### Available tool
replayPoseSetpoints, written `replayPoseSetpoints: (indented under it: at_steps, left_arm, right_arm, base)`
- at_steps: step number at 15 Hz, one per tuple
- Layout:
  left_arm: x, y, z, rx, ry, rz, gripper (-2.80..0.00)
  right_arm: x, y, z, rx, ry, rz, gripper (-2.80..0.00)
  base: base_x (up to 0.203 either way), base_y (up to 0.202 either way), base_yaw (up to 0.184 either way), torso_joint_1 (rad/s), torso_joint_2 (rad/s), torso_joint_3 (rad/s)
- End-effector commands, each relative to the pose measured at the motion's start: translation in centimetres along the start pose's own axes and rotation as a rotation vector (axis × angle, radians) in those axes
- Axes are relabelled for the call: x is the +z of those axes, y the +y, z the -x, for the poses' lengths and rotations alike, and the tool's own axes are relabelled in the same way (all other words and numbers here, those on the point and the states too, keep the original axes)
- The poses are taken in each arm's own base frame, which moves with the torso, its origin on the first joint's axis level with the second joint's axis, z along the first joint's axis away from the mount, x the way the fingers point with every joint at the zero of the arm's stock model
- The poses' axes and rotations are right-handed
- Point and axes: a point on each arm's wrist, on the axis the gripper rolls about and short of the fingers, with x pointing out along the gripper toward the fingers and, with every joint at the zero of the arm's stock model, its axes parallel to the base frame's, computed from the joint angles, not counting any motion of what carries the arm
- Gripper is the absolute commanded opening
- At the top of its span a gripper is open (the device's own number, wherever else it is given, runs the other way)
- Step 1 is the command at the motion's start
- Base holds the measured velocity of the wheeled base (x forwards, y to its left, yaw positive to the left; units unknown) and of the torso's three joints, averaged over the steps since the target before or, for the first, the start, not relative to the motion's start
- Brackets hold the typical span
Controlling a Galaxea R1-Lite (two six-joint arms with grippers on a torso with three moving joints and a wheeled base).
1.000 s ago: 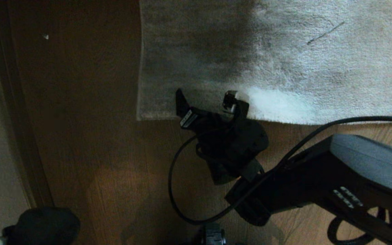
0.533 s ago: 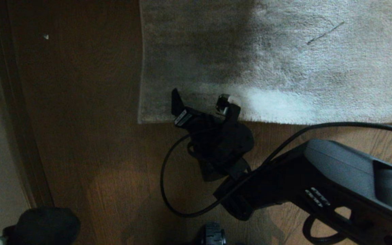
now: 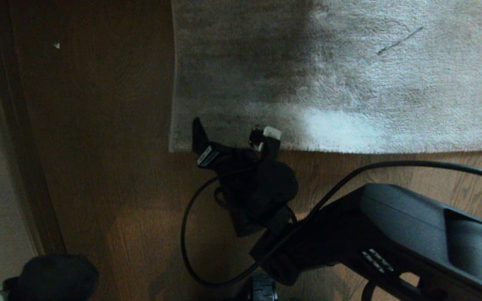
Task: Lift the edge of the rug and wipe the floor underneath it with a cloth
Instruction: Lift up the carpet
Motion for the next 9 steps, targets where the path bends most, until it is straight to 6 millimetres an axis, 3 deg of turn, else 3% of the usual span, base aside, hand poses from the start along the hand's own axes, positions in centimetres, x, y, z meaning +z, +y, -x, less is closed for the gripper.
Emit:
replayPoseSetpoints:
  at_steps: [1, 9]
  left_arm:
    - [0.0, 0.0, 0.0, 0.0, 0.0, 0.0, -2.8]
    - [0.0, 0.0, 0.0, 0.0, 0.0, 0.0, -2.8]
  right_arm:
    - [-0.41, 0.6, 0.53, 0.021, -0.02, -0.026, 0.0]
    - [-1.12, 0.6, 0.86, 0.023, -0.003, -0.017, 0.0]
  base:
    - [0.0, 0.0, 0.0, 0.0, 0.0, 0.0]
    - [0.0, 0.0, 0.0, 0.0, 0.0, 0.0]
